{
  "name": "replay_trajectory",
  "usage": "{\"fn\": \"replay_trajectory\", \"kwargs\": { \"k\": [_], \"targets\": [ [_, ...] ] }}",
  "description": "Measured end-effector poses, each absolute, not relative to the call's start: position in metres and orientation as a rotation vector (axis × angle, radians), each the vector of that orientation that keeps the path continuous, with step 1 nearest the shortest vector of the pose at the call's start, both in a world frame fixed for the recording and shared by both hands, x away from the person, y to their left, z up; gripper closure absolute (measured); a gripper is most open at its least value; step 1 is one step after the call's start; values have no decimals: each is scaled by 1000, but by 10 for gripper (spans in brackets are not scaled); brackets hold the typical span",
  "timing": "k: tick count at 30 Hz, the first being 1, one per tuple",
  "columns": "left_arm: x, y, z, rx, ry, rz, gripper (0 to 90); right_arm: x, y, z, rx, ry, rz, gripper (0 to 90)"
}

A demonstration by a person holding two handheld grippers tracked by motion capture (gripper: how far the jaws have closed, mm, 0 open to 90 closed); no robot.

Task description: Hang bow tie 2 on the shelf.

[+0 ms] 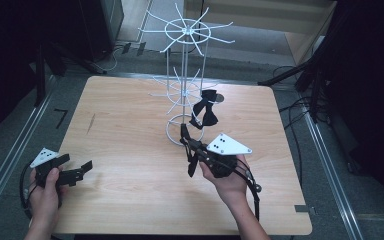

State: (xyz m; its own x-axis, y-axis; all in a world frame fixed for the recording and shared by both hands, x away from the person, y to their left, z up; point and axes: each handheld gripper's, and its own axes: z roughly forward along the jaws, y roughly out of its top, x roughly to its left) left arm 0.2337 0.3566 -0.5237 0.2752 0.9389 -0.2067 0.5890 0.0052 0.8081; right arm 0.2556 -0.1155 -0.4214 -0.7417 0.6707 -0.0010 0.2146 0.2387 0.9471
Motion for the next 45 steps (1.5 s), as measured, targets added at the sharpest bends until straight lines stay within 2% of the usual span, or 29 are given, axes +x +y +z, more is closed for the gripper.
{"fn": "replay_trajectory", "kwargs": {
  "k": [45],
  "targets": [
    [234, 356, -524, 1682, 1418, 514, 16, 278, -135, -394, 825, 2016, 1589, 900]
  ]
}}
